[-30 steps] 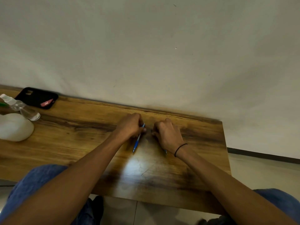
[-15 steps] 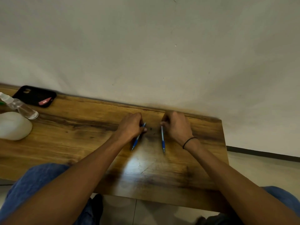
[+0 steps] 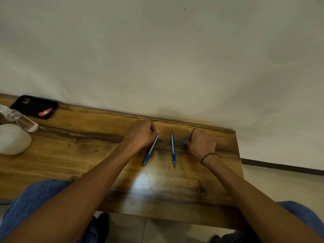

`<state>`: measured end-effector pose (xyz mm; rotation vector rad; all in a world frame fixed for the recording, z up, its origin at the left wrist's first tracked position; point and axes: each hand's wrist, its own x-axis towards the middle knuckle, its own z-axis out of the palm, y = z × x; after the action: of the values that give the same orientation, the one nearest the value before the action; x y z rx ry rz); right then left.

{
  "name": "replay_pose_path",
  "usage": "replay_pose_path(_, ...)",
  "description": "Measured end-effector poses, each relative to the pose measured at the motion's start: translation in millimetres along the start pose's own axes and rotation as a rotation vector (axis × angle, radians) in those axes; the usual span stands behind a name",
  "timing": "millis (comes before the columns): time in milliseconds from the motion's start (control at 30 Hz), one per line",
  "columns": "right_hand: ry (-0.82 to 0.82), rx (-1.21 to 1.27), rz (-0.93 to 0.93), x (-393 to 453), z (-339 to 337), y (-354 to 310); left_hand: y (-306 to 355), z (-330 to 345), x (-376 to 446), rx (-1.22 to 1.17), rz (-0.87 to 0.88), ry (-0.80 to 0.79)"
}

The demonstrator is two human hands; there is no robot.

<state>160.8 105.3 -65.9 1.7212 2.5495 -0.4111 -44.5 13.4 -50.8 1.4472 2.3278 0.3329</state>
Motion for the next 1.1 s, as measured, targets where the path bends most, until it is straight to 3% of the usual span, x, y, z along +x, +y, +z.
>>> replay_pose_path(267, -0.006, -0.014, -0.002, 1, 0, 0, 11, -10, -3, -0.049, 0.013, 0.023)
replay_pose_path(400, -0.035, 0.191, 0.023, 4, -11, 4, 14, -13, -2, -0.190, 0.023, -0.007)
replay_pose_path(500, -0.024, 0.423, 0.004, 7, -22, -2, 19, -17, 0, -0.541, -0.019, -0.082)
replay_pose_path(700, 0.012, 0.966, -0.153, -5, -40, -27, 31, -23, -4, -1.728, -0.310, -0.132)
replay_pose_path(767, 0.030, 1.056, -0.229, -8, -46, -37, 33, -22, -5, -1.982, -0.347, -0.107)
replay_pose_path(900, 0.076, 1.137, -0.386, -12, -54, -50, 36, -25, -7, -2.191, -0.302, -0.038)
replay_pose_path(1100, 0.172, 0.958, -0.526, -13, -58, -60, 45, -38, -13, -2.287, -0.227, -0.036)
